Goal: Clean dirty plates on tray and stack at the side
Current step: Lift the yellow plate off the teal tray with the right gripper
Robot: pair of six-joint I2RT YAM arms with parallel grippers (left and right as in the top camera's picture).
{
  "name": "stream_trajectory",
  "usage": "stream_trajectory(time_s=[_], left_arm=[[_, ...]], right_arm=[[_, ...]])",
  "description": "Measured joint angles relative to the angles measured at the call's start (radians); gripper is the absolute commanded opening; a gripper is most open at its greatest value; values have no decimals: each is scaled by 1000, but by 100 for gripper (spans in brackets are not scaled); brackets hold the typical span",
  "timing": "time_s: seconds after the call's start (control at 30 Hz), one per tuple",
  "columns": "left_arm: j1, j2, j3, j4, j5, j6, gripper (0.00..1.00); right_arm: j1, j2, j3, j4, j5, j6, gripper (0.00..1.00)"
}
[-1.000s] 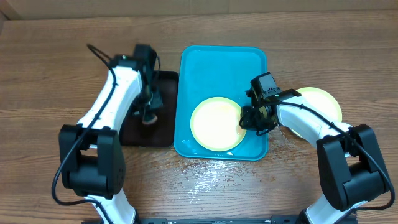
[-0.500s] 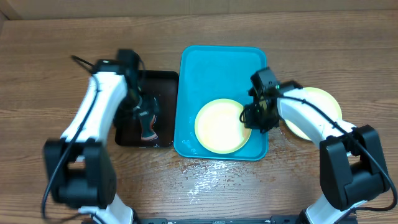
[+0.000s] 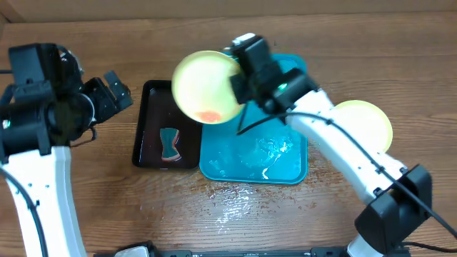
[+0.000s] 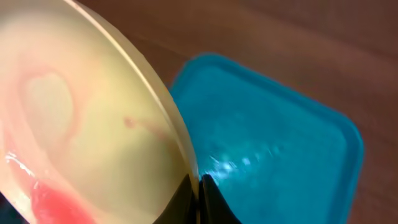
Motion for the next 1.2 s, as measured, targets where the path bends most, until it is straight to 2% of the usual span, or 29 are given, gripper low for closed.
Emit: stream_trajectory(time_s=[0.23,0.47,0.9,1.2], left_arm=[[0,-31,0,-77,-14,0,100],[0,-29,0,-86,-42,0,100],[0,-10,0,-85,-46,0,100],[0,-10,0,-85,-47,0,100]], right_arm=[[153,75,10,140,133,-12,4],[207,209,7,142,301,-13,4],[326,53,7,171,540,-18,4],[389,41,7,186,673,-103,4]])
